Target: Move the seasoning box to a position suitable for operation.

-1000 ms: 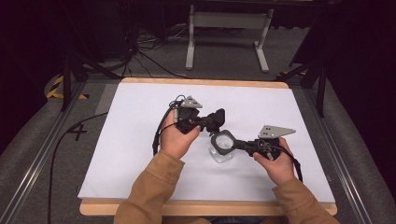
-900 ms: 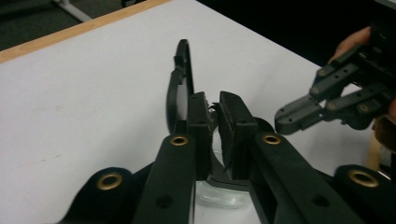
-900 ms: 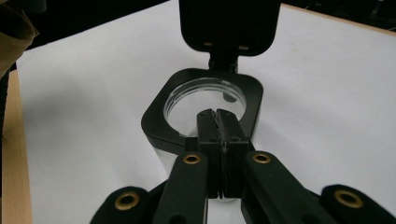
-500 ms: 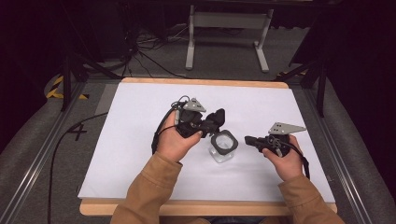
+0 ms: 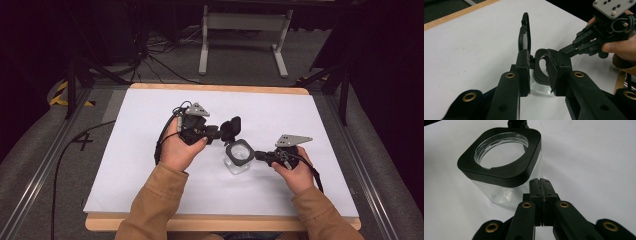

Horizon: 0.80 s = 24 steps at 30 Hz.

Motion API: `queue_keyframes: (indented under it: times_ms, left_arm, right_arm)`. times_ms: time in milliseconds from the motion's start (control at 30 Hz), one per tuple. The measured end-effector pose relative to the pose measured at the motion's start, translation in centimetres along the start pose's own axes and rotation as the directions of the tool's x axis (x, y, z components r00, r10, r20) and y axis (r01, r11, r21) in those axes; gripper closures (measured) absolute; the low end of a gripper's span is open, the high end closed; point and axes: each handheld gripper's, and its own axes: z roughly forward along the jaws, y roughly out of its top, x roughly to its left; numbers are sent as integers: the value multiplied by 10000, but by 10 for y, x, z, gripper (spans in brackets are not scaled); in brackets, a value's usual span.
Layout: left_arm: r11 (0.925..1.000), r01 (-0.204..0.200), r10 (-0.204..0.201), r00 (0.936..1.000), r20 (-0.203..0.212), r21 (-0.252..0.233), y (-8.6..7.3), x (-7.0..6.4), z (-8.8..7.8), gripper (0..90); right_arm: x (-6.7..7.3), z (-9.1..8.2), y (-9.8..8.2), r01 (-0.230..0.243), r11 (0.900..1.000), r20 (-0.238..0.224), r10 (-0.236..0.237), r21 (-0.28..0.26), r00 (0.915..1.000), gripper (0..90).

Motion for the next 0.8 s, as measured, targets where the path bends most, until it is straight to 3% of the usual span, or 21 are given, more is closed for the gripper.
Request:
queue_keyframes:
  times_ms: [400,800]
  left_arm:
    - [10000,93,-93,10000,-23,-35,-1,3,-1,720]
    - [10000,76,-76,10000,-14,-20,-1,5,-2,720]
  right_arm:
    - [5,0,0,41,9998,-369,-35,169,9993,900]
    - [21,-2,2,409,9986,-637,-388,330,9972,900]
